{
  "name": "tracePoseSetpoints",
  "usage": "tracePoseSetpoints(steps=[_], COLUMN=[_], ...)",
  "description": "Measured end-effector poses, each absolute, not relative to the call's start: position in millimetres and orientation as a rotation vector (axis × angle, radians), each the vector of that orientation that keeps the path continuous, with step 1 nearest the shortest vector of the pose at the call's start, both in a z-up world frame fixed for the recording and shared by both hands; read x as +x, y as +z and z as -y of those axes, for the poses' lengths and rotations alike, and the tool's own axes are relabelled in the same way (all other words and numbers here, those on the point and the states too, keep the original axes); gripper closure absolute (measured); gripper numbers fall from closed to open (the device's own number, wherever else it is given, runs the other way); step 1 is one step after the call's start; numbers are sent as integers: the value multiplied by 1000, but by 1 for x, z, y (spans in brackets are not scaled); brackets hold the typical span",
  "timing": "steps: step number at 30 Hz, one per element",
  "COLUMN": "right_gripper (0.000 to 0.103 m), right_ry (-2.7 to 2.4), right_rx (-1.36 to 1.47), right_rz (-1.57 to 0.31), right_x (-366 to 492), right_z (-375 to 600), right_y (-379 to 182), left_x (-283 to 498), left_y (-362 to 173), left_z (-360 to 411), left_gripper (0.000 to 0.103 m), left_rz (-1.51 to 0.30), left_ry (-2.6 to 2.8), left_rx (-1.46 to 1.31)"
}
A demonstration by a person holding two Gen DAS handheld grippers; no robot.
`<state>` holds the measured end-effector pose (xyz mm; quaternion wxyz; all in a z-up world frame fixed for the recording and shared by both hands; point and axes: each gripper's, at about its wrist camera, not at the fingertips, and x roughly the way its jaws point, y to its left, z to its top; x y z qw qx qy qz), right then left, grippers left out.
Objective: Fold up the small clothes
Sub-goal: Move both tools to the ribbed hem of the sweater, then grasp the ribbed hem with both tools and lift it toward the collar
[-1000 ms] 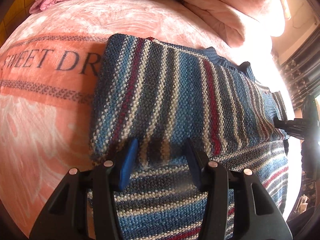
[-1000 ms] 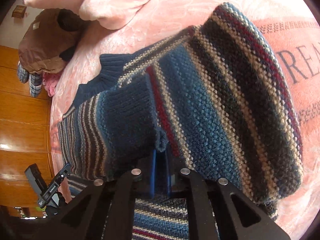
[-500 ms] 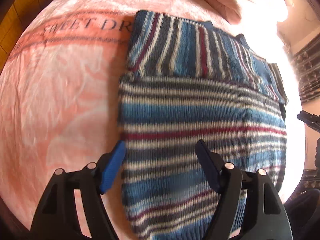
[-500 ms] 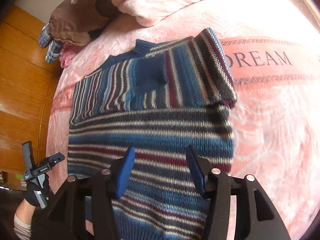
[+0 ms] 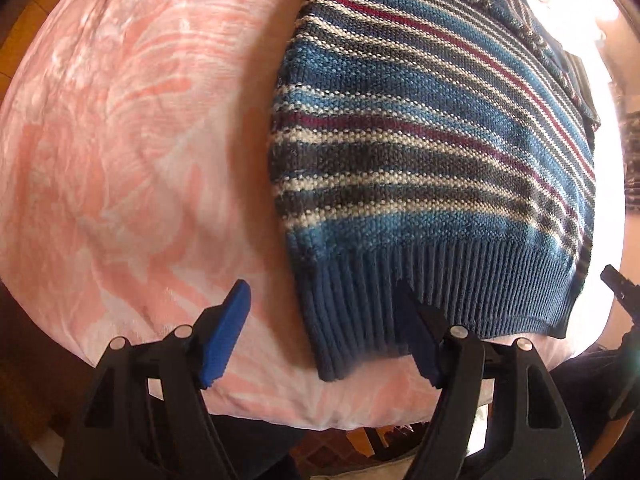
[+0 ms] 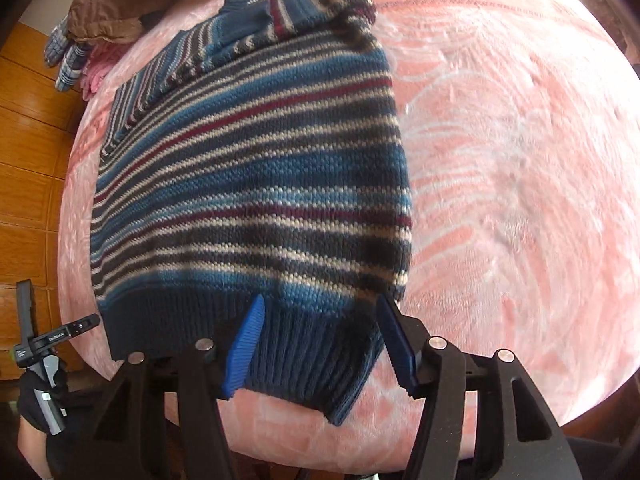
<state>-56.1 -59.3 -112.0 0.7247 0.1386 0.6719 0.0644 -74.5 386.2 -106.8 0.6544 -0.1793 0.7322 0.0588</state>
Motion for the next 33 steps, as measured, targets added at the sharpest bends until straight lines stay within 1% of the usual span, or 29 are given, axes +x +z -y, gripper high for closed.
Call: tracePoseSetpoints(steps=[5,12,16,19,21,22,23,24,25,26,27,28,29,30,31,33], right_gripper=[44,44,45,50,59,69,82,86,89,91,91,92,93,93,93,93], right_ry=[104,58,51,52,65,80,99,113,121,123,125,126,130,140,150,176], right_rx=[346,395,398,391,401,415,433,446,453,460,473,487,500,506,512,533], right_rz=[-1570,-1640,-1666,-1682,-1687,-1686,-1688,-1688,-1685,-1682,-1680,-1678,-1672,-1664,-1654,-1629], right_x=[-83,-94,-94,-95,-96,-98,-99,-101,-101,-102,-99,-98,-95,-94,-93,-87], right_z=[63,73,75,74,74,73,72,71,70,70,70,70,70,71,71,76], right_y=[-133,-155,-164,-170,-173,-174,-175,-176,-176,-176,-175,-173,-172,-170,-166,-158], left_x=[-98,-117,-121,-118,-119,-120,-120,-118,-117,-113,-111,-106,-106,-107,-106,-107], left_y=[-115,-131,-139,-146,-149,-150,-153,-152,-151,-151,-153,-155,-155,-155,-154,-151], left_z=[-404,-404,-393,-374,-372,-372,-372,-367,-364,-359,-355,-343,-338,-335,-333,-332], left_gripper=[30,30,30,30,32,34,37,44,55,61,70,76,80,87,91,94], left_rz=[-1664,-1682,-1705,-1718,-1719,-1718,-1716,-1713,-1708,-1707,-1707,-1709,-1708,-1706,-1703,-1688], left_ry=[165,152,145,145,141,137,134,124,110,95,78,71,66,61,59,62], left_rx=[-557,-575,-506,-476,-473,-478,-489,-509,-537,-566,-594,-606,-610,-619,-627,-655])
